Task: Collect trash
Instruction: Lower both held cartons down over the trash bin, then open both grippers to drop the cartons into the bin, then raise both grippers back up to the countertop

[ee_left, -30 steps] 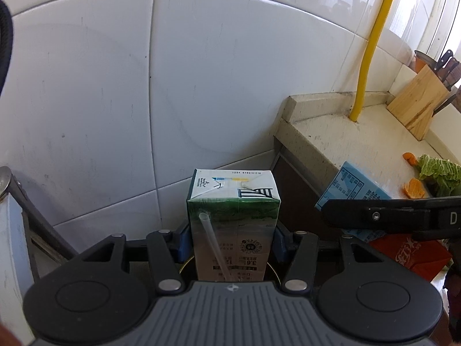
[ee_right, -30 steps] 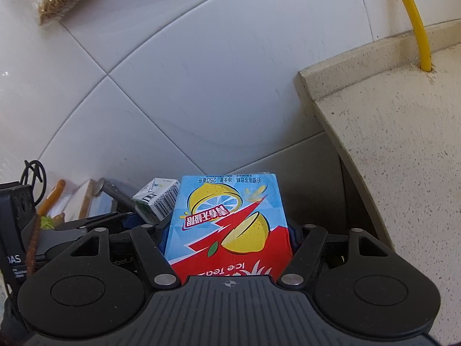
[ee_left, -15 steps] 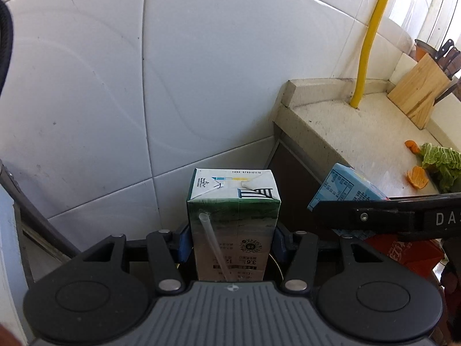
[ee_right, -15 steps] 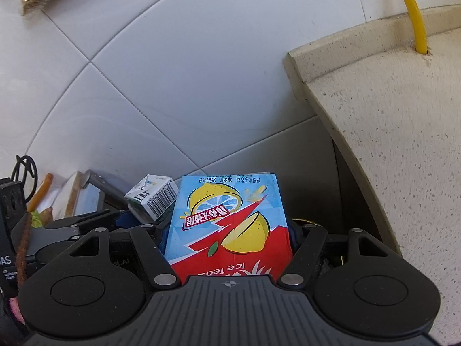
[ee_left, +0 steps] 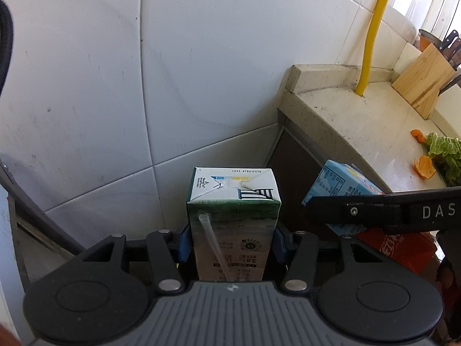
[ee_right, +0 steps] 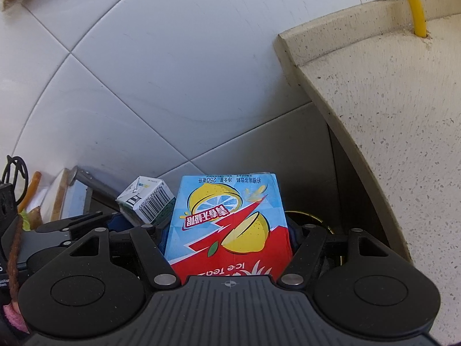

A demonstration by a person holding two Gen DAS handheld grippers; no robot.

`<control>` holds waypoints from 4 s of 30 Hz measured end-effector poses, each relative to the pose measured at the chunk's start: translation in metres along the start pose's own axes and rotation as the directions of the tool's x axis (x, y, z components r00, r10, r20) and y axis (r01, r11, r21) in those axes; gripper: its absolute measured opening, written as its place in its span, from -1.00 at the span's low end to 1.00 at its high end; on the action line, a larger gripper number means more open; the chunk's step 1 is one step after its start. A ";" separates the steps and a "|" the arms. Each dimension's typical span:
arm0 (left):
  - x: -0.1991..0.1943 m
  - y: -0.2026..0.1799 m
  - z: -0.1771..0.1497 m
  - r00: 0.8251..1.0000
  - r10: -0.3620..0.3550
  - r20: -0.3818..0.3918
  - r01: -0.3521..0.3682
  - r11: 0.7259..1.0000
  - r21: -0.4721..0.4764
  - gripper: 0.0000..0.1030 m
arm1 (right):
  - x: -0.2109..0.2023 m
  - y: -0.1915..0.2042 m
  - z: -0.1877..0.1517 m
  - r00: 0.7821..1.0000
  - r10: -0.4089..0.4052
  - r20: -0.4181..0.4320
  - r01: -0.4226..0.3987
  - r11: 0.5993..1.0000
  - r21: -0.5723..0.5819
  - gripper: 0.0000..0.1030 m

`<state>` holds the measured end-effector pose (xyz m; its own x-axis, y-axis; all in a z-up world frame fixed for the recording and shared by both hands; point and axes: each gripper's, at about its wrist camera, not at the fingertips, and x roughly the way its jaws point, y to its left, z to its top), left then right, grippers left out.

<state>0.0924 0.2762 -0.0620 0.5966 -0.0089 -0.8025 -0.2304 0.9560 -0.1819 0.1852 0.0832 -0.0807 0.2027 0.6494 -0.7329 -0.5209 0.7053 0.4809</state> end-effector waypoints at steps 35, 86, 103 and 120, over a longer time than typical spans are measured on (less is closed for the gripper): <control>0.027 -0.001 0.000 0.993 0.067 -0.100 -0.063 0.997 0.048 0.04 | 0.031 -0.004 0.003 0.998 -0.025 -0.065 0.028 0.998 0.049 0.52; 0.026 -0.016 -0.005 0.994 0.065 -0.093 -0.050 0.986 0.156 0.10 | 0.004 -0.004 -0.024 0.997 -0.077 -0.026 0.079 0.995 0.059 0.60; 0.007 -0.048 -0.001 0.992 0.125 -0.011 -0.119 0.966 0.231 0.10 | -0.055 -0.010 -0.035 0.991 -0.103 0.086 0.101 0.995 0.026 0.67; -0.011 -0.173 0.024 0.995 -0.055 0.085 0.012 0.898 0.439 0.19 | -0.184 -0.058 -0.064 0.913 -0.234 0.333 0.201 0.971 0.130 0.70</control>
<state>0.1441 0.1181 -0.0083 0.6717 -0.0359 -0.7399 0.1378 0.9874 0.0772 0.1247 -0.0954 -0.0049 0.5835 0.5227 -0.6215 -0.3569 0.8525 0.3819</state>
